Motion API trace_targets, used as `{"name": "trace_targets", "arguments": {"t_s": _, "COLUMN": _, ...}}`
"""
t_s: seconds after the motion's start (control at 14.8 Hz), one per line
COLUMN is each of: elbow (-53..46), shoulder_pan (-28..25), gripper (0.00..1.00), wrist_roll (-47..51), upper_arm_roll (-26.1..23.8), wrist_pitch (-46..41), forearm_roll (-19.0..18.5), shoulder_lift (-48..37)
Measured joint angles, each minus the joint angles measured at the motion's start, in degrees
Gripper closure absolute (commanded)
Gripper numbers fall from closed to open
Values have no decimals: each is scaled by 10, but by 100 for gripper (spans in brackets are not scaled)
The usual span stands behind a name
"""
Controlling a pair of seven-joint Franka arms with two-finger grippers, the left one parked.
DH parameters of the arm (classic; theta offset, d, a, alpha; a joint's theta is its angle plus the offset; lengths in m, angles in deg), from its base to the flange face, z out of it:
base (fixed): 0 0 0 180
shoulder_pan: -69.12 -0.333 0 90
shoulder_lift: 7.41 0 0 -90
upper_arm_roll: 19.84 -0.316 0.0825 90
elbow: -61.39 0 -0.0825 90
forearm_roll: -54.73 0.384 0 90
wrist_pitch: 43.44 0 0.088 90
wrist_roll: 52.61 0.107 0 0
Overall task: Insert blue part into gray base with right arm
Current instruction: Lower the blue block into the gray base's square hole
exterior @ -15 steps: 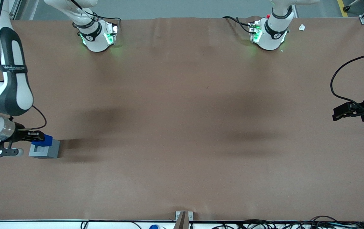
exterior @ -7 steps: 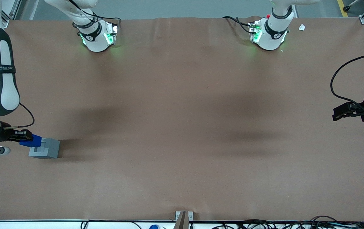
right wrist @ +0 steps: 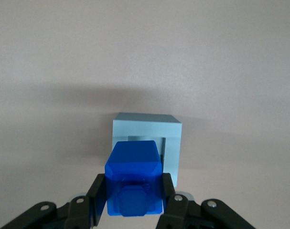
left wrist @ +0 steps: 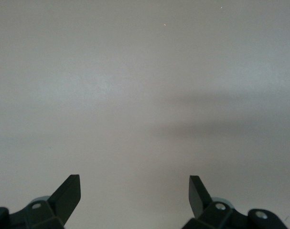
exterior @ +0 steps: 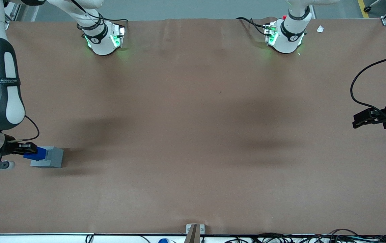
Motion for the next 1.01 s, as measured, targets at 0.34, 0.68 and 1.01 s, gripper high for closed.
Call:
{"name": "trace_targets", "arguments": {"t_s": 0.34, "elbow": -14, "shoulder_pan": 2, "gripper": 97, "wrist_roll": 32, "upper_arm_roll": 0, "wrist_pitch": 0, "forearm_roll": 0, "shoulder_lift": 14}}
{"name": "trace_targets", "arguments": {"t_s": 0.68, "elbow": -15, "shoulder_pan": 16, "gripper": 97, "wrist_roll": 34, "upper_arm_roll": 0, "wrist_pitch": 0, "forearm_roll": 0, "shoulder_lift": 17}}
{"name": "trace_targets", "arguments": {"t_s": 1.01, "elbow": -15, "shoulder_pan": 17, "gripper": 97, "wrist_roll": 34, "upper_arm_roll": -1, "wrist_pitch": 1, "forearm_roll": 0, "shoulder_lift": 18}}
